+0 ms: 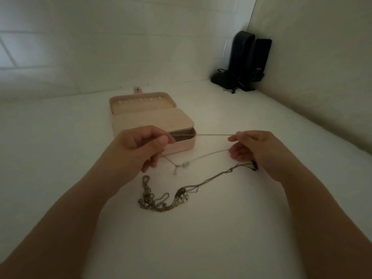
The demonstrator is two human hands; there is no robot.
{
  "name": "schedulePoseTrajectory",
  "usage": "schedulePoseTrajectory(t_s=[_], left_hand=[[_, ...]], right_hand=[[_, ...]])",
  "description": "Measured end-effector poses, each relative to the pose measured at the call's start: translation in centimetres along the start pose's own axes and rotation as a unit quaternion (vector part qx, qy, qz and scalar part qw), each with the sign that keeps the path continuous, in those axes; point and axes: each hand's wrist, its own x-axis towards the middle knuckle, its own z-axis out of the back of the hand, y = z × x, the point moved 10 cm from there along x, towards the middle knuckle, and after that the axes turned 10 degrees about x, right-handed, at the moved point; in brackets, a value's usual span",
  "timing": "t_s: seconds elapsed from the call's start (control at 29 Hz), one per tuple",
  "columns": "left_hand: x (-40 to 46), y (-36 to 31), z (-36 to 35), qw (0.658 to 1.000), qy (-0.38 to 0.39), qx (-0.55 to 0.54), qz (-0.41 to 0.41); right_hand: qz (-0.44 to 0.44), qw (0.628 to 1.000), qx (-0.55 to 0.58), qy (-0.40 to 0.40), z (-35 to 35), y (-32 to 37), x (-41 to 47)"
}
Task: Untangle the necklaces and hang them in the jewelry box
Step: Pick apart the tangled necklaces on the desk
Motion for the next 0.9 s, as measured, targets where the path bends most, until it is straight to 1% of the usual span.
schedulePoseTrajectory(t_s=[0.03,0.07,0.17,0.24,0.31,0.34,0.41,0.45,0.48,0.52,0.59,0.66,0.69,0.76,0.83,0.9], left_hand=[[0.1,-0.1,0.8,0.999,-0.034,0.011,-0.007],[0.1,-0.2,1.3,0.998,-0.052,0.027,-0.012],[-0.2,-0.7,1.4,0.995,-0.06,0.072,-0.038],[-0.3,-1.1,1.6,0.994,-0.072,0.065,-0.052],[-0.3,-0.9,1.7,0.995,-0.081,0.021,-0.046],[-0.3,-0.5,1.5,0.997,-0.072,-0.02,-0.036],[-0.1,0.1,0.5,0.993,-0.029,-0.11,-0.018],[-0.1,0.3,0.1,0.99,-0.015,-0.141,-0.012],[0.0,0.4,0.0,0.989,-0.011,-0.147,-0.009],[0.1,0.5,0.1,0.992,-0.018,-0.127,-0.007],[0.1,0.4,0.4,0.999,-0.035,-0.037,-0.018],[-0.1,-0.2,0.1,0.994,-0.04,0.091,-0.05],[-0.2,-0.3,-0.2,0.985,-0.037,0.159,-0.063],[-0.4,-0.5,-1.3,0.967,-0.012,0.243,-0.077],[-0.5,-0.3,-1.9,0.957,0.004,0.279,-0.077],[-0.5,-0.1,-1.9,0.944,0.001,0.32,-0.078]], right_hand=[[-0.015,1.0,-0.015,0.008,0.0,-0.2,-0.2],[-0.033,0.999,-0.028,0.019,0.1,-0.4,-0.4],[-0.083,0.993,-0.06,0.058,0.4,-1.2,-1.5],[-0.099,0.991,-0.055,0.077,0.7,-1.4,-1.9],[-0.096,0.991,-0.018,0.088,0.9,-1.2,-1.9],[-0.088,0.992,0.006,0.092,0.8,-0.9,-1.9],[-0.064,0.991,0.062,0.099,0.6,-0.3,-1.7],[-0.053,0.989,0.094,0.1,0.5,-0.1,-1.6],[-0.044,0.986,0.125,0.099,0.4,0.1,-1.4],[-0.038,0.983,0.152,0.095,0.5,0.2,-1.3],[-0.034,0.975,0.204,0.08,0.7,0.3,-1.0],[-0.035,0.968,0.244,0.056,1.2,0.1,-0.7],[-0.035,0.966,0.252,0.044,1.4,-0.1,-0.5],[-0.031,0.97,0.239,0.018,1.7,-0.5,-0.1],[-0.023,0.976,0.217,-0.002,1.6,-0.8,0.2],[-0.01,0.98,0.198,-0.012,1.6,-0.7,0.4]])
